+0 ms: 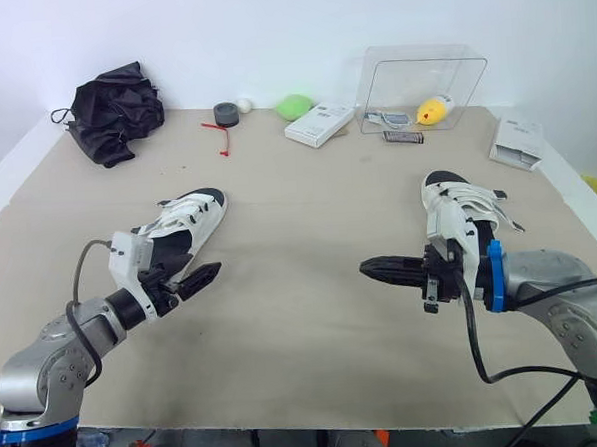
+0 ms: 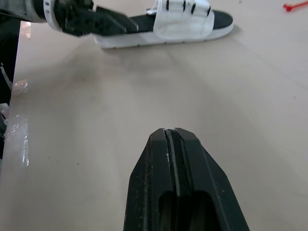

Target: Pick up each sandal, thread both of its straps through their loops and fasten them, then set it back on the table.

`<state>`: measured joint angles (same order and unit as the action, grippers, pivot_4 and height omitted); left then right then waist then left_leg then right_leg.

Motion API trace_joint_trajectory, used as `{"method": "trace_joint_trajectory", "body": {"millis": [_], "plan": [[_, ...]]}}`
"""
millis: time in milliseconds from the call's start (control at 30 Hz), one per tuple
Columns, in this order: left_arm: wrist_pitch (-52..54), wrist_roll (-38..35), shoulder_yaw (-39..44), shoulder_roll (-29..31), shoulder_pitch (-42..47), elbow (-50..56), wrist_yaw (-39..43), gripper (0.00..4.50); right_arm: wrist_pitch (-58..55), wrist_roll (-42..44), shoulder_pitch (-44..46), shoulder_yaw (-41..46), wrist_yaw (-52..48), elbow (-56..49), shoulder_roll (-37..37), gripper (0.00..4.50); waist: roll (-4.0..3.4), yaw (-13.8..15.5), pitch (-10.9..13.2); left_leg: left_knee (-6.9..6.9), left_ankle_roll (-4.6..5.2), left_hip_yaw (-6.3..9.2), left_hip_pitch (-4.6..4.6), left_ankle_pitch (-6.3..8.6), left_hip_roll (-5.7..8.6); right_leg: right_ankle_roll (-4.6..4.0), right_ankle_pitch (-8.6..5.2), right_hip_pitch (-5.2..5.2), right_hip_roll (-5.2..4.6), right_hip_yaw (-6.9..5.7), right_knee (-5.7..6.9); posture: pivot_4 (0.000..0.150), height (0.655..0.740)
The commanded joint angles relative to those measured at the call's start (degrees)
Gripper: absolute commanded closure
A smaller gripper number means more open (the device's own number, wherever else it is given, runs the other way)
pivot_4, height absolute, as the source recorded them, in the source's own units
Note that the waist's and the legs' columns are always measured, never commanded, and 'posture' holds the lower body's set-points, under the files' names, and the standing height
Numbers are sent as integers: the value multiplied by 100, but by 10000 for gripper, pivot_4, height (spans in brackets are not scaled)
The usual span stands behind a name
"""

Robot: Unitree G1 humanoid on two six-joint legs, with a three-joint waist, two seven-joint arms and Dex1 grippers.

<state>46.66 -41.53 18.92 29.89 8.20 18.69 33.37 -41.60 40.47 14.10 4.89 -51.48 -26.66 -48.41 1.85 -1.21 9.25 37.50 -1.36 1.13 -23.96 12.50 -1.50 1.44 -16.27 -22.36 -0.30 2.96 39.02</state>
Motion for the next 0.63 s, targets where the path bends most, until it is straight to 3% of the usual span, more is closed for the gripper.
{"method": "trace_joint_trajectory", "body": {"millis": [33,167,333,533,633], "plan": [[-46,-198,282,31,144,29,-137,4681,-60,198,-16,286,-52,-143,-73,45000,0,-1,0,0,3,0,0,-3,0,3,1,0,1,0,0,1500,7400],[35,-479,457,263,-293,389,137,4681,-269,574,-420,779,-106,-294,-169,45000,0,-1,0,0,3,-9,0,-6,0,9,5,-2,0,7,0,1500,7400],[228,-771,710,893,-1479,905,775,4681,-391,803,-1415,1471,142,-711,-118,45000,2,-4,1,-9,3,-11,-2,6,-1,2,-4,-7,-5,25,-2,1500,7400],[6,-758,848,1211,-2145,1024,1171,4681,-330,822,-2106,1718,415,-937,62,45000,-5,2,7,-8,4,-10,14,-1,-12,22,-26,3,-12,22,-2,1500,7400],[-127,-763,785,1224,-2174,953,1286,4681,-319,796,-2319,1622,522,-995,159,45000,-6,2,7,-8,8,-23,28,-6,-20,-10,-35,9,-12,29,-1,1500,7400]]}}
